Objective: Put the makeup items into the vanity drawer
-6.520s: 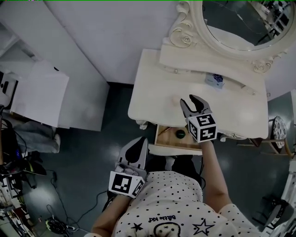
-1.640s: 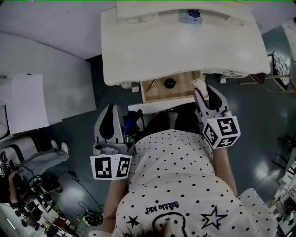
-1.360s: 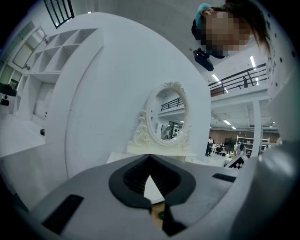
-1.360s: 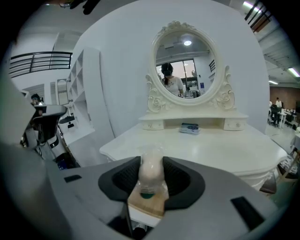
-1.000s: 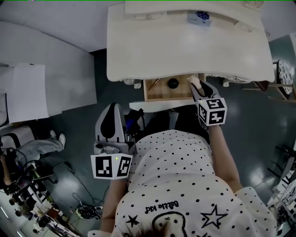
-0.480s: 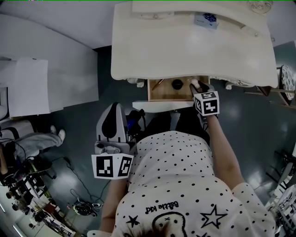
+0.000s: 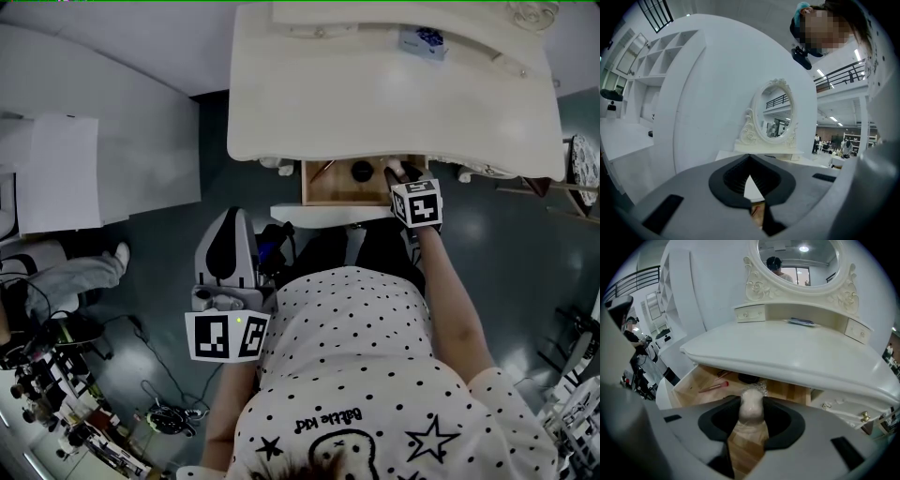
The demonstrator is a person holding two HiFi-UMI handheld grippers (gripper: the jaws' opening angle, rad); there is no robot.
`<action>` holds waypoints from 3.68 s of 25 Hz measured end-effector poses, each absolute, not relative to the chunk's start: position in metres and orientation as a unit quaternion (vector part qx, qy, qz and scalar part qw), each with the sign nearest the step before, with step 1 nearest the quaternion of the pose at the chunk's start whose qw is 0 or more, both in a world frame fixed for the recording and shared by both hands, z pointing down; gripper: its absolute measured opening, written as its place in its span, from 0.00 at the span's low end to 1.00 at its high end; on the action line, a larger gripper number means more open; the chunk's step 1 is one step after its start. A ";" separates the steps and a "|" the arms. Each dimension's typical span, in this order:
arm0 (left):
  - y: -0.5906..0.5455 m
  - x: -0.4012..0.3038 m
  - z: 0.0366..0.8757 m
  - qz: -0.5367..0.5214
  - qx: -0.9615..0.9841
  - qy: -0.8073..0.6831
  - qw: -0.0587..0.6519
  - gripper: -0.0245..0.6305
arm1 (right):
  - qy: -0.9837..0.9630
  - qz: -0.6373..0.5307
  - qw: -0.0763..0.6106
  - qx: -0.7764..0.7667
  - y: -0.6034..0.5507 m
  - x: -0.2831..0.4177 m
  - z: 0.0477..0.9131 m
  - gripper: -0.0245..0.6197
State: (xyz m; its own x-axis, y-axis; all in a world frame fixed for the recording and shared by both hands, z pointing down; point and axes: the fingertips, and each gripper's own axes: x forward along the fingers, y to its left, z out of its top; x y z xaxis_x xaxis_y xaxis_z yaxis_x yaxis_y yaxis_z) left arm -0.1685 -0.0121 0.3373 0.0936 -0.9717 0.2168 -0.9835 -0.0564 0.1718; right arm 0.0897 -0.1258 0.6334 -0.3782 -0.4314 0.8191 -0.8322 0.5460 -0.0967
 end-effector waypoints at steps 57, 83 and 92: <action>-0.014 -0.168 0.335 0.018 0.726 -0.674 0.134 0.05 | -0.796 0.210 0.426 0.376 -0.131 0.087 0.632 0.11; -0.015 -0.160 0.333 0.009 0.745 -0.653 0.134 0.05 | -0.828 0.204 0.243 0.463 -0.117 0.090 0.493 0.05; -0.016 -0.154 0.331 0.008 0.756 -0.642 0.131 0.05 | -0.854 0.158 0.159 0.470 -0.096 0.081 0.400 0.05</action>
State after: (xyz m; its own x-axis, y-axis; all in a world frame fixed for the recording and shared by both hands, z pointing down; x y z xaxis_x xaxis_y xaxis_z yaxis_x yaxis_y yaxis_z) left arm -0.1542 -0.0159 0.3311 0.1768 -0.9677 0.1796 -0.9717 -0.1426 0.1881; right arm 0.0805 -0.0965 0.3998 -0.5083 -0.7516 0.4204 -0.8523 0.5088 -0.1210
